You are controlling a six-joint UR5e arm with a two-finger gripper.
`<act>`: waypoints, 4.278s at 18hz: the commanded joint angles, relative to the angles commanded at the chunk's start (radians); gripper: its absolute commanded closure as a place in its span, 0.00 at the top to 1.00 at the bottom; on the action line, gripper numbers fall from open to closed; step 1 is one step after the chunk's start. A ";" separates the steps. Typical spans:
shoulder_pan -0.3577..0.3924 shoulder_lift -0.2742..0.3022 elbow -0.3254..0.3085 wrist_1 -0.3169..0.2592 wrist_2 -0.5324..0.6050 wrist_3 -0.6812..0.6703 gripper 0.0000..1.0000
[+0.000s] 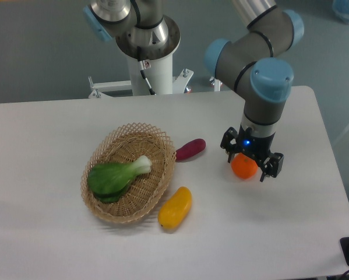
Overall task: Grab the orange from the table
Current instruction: 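Close the gripper fingers around the orange, then lift the grasped orange up off the table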
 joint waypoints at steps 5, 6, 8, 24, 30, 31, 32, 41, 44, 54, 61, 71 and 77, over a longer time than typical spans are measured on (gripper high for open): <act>0.014 -0.003 -0.008 -0.001 0.051 0.064 1.00; 0.021 -0.002 -0.014 -0.001 0.061 0.099 1.00; 0.029 -0.002 -0.031 0.000 0.061 0.127 1.00; 0.057 -0.064 -0.100 0.078 0.065 0.107 1.00; 0.055 -0.072 -0.104 0.104 0.065 0.107 1.00; 0.055 -0.072 -0.104 0.104 0.065 0.107 1.00; 0.055 -0.072 -0.104 0.104 0.065 0.107 1.00; 0.055 -0.069 -0.104 0.103 0.065 0.117 0.72; 0.055 -0.066 -0.101 0.101 0.063 0.123 0.70; 0.048 0.011 0.007 0.022 0.002 0.107 0.67; 0.015 0.048 0.224 -0.271 -0.060 0.022 0.67; -0.026 0.098 0.331 -0.383 -0.139 -0.032 0.67; -0.020 0.126 0.321 -0.405 -0.139 -0.028 0.67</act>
